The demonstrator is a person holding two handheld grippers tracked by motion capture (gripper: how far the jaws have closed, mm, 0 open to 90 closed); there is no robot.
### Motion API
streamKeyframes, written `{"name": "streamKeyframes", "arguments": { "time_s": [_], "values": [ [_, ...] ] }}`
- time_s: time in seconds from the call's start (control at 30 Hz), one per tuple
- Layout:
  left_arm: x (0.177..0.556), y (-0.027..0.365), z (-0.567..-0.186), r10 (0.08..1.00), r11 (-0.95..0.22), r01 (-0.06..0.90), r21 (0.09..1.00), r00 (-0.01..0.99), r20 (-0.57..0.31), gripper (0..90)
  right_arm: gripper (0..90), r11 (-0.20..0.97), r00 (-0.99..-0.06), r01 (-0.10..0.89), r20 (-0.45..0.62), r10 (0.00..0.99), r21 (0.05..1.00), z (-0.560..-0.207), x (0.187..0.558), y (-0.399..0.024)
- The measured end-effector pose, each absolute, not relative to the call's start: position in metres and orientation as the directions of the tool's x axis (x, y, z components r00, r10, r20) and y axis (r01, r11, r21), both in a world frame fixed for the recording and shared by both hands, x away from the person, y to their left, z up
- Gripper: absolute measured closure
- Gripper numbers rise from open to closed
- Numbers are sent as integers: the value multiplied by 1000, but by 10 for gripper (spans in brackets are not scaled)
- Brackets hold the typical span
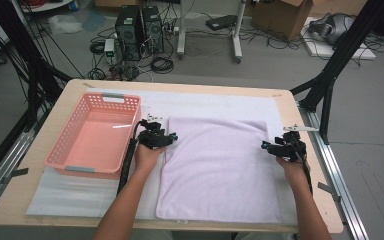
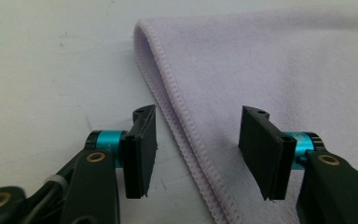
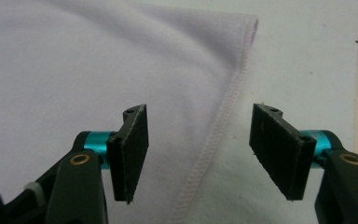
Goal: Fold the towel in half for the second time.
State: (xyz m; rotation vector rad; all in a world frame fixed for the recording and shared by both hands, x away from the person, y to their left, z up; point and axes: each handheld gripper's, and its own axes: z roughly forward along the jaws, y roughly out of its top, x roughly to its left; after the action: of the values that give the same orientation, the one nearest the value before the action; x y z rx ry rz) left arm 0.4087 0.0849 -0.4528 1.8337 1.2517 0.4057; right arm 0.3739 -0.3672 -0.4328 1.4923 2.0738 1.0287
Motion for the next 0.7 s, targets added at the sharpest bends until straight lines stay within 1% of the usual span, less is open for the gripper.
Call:
{"name": "streamKeyframes", "arguments": {
  "time_s": [0.07, 0.1, 0.13, 0.17, 0.2, 0.23, 0.27, 0.3, 0.33, 0.37, 0.4, 0.43, 0.47, 0.5, 0.53, 0.63, 0.7],
  "values": [
    [407, 80, -453, 885, -168, 586, 793, 444, -141, 504, 394, 163, -337, 655, 93, 937, 738, -434, 380, -365],
    [407, 79, -452, 882, -213, 575, 790, 460, -97, 504, 394, 163, -337, 655, 93, 937, 738, -434, 380, -365],
    [407, 77, -452, 878, -241, 562, 792, 473, -69, 529, 414, 168, -333, 654, 81, 939, 737, -434, 382, -364],
    [407, 78, -452, 878, -237, 562, 793, 474, -73, 541, 423, 174, -328, 656, 70, 942, 734, -435, 383, -362],
    [408, 79, -452, 879, -228, 565, 793, 469, -81, 594, 471, 191, -324, 668, 50, 945, 719, -438, 386, -360],
    [408, 80, -452, 881, -219, 567, 794, 465, -88, 594, 471, 191, -324, 668, 50, 945, 719, -438, 386, -360],
    [409, 82, -452, 877, -207, 569, 796, 469, -108, 779, 497, 190, -307, 682, 40, 951, 706, -441, 387, -360],
    [409, 83, -452, 860, -207, 567, 797, 495, -129, 779, 497, 190, -307, 682, 40, 951, 706, -441, 387, -360],
    [409, 82, -452, 860, -219, 562, 798, 497, -114, 842, 504, 164, -300, 687, 70, 951, 708, -443, 389, -362],
    [409, 81, -452, 860, -220, 560, 798, 497, -112, 842, 529, 164, -300, 687, 70, 951, 708, -443, 389, -362],
    [410, 83, -452, 860, -199, 570, 797, 492, -137, 847, 554, 159, -297, 688, 74, 952, 708, -442, 389, -362],
    [411, 85, -453, 861, -171, 586, 792, 480, -170, 851, 606, 149, -294, 689, 86, 952, 709, -443, 389, -364],
    [412, 87, -453, 862, -136, 602, 787, 464, -205, 854, 680, 142, -295, 692, 99, 950, 708, -442, 389, -365],
    [412, 88, -453, 861, -131, 605, 786, 463, -213, 857, 749, 130, -303, 695, 123, 945, 707, -443, 389, -365],
    [412, 89, -454, 863, -108, 615, 781, 448, -233, 861, 844, 126, -316, 698, 146, 938, 705, -443, 389, -364],
    [413, 93, -453, 864, -48, 634, 772, 414, -287, 863, 874, 118, -310, 704, 153, 938, 700, -442, 390, -363],
    [412, 93, -450, 866, -30, 621, 783, 408, -290, 864, 877, 94, -299, 699, 170, 939, 709, -440, 388, -368]
  ]
}}
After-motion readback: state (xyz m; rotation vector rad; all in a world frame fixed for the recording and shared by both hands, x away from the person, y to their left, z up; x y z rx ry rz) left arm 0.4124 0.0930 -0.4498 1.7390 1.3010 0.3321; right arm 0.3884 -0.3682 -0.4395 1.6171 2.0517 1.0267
